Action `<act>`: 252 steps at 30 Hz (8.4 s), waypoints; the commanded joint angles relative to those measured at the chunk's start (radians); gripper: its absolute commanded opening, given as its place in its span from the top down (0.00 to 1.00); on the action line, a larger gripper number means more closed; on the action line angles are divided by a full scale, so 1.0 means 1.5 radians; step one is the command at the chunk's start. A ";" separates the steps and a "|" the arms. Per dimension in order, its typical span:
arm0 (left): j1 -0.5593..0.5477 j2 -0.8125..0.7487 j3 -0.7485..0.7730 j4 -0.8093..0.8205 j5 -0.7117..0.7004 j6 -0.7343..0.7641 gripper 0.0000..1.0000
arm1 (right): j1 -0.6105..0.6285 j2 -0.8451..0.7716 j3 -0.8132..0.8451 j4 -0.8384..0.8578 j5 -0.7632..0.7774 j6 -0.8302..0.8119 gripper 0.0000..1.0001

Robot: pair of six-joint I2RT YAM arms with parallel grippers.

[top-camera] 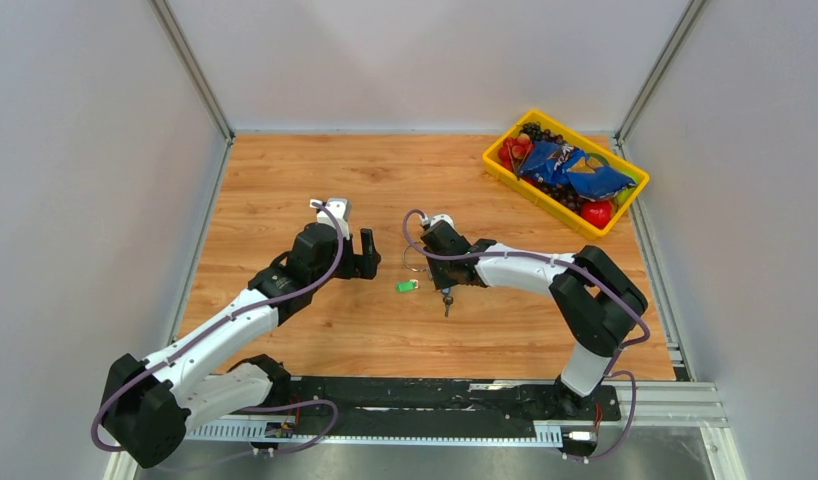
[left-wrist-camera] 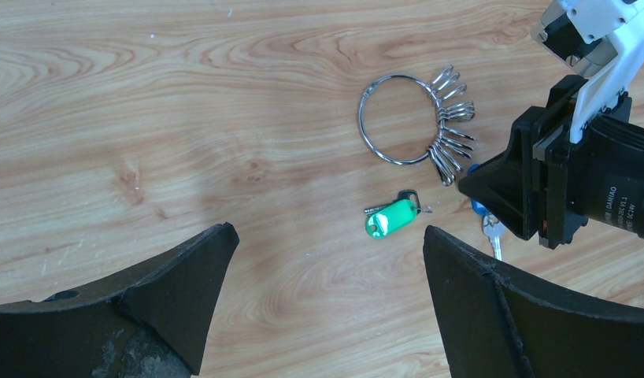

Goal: Put the keys on the keyring

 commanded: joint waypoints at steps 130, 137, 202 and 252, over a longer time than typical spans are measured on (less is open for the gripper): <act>-0.129 -0.093 -0.196 0.635 0.305 0.233 0.12 | 0.063 -0.031 0.667 -0.686 -0.389 -0.011 1.00; -0.134 -0.077 -0.197 0.656 0.337 0.238 0.34 | 0.069 -0.032 0.669 -0.686 -0.392 -0.003 1.00; -0.140 -0.174 -0.052 0.360 0.162 -0.155 1.00 | 0.113 -0.300 0.354 -0.154 -0.222 -0.052 0.55; -0.140 -0.212 -0.062 0.329 0.202 -0.110 0.92 | 0.147 -0.258 0.394 -0.182 -0.186 -0.067 1.00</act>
